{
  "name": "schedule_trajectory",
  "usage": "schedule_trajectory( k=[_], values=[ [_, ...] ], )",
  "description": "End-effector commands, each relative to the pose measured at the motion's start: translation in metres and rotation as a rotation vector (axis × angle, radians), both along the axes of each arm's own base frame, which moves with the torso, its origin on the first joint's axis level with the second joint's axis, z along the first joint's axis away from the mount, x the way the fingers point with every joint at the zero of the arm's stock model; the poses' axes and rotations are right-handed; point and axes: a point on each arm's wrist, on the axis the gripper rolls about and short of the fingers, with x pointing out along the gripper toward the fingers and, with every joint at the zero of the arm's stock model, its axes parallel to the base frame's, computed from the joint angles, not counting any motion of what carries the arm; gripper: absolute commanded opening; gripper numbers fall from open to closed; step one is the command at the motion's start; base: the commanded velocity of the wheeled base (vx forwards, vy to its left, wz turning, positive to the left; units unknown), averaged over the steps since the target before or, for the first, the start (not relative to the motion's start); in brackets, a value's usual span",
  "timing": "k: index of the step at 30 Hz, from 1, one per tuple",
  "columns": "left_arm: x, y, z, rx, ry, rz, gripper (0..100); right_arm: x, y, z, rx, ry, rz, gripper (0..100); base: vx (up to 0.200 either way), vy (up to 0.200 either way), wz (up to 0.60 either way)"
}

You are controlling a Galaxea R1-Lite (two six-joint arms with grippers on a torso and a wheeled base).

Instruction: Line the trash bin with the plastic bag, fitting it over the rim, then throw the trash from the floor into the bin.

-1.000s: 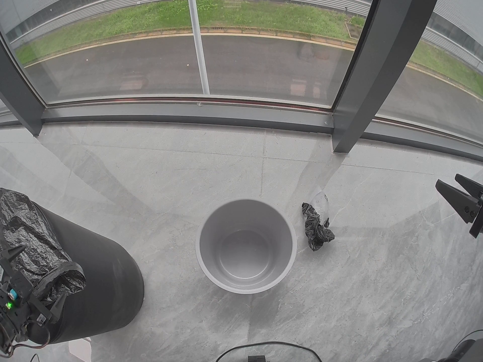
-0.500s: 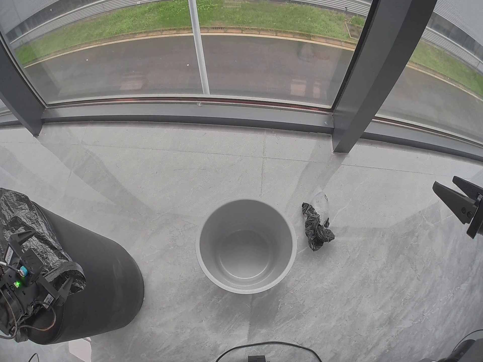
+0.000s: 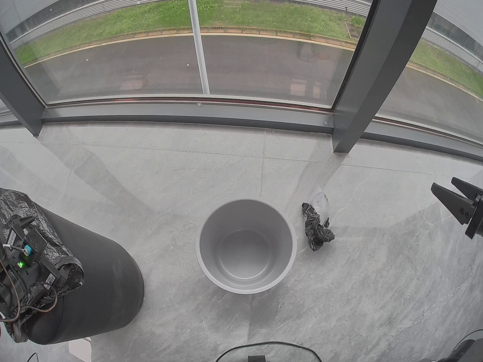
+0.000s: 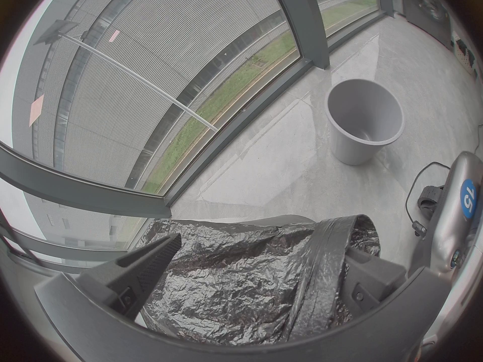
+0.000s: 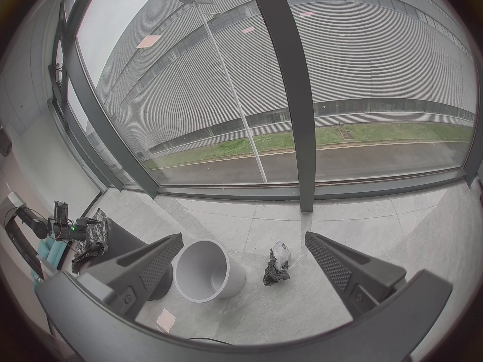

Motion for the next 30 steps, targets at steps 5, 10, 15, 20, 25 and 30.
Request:
schedule_trajectory(
  k=[5, 10, 15, 20, 25, 30],
  values=[
    [0.009, 0.001, -0.006, 0.005, 0.042, 0.018, 100, 0.001, 0.000, -0.001, -0.001, 0.004, 0.001, 100, 0.000, 0.000, 0.00],
    [0.008, 0.001, -0.005, 0.003, 0.032, 0.021, 100, 0.001, 0.000, 0.000, -0.001, 0.003, 0.001, 100, 0.000, 0.000, 0.00],
    [0.011, 0.001, -0.003, -0.015, 0.007, 0.027, 0, 0.001, 0.000, 0.000, -0.001, 0.003, 0.001, 100, 0.000, 0.000, 0.00],
    [0.022, -0.001, 0.005, -0.123, -0.067, 0.043, 0, 0.001, 0.000, -0.002, -0.002, 0.010, 0.004, 100, 0.000, 0.000, 0.00],
    [0.035, -0.004, 0.010, -0.260, -0.095, 0.073, 0, 0.001, 0.001, -0.004, -0.003, 0.016, 0.005, 100, 0.000, 0.000, 0.00],
    [0.052, -0.015, 0.026, -0.532, -0.137, 0.009, 0, 0.002, 0.001, -0.005, -0.004, 0.022, 0.007, 100, 0.000, 0.000, 0.00]
  ],
)
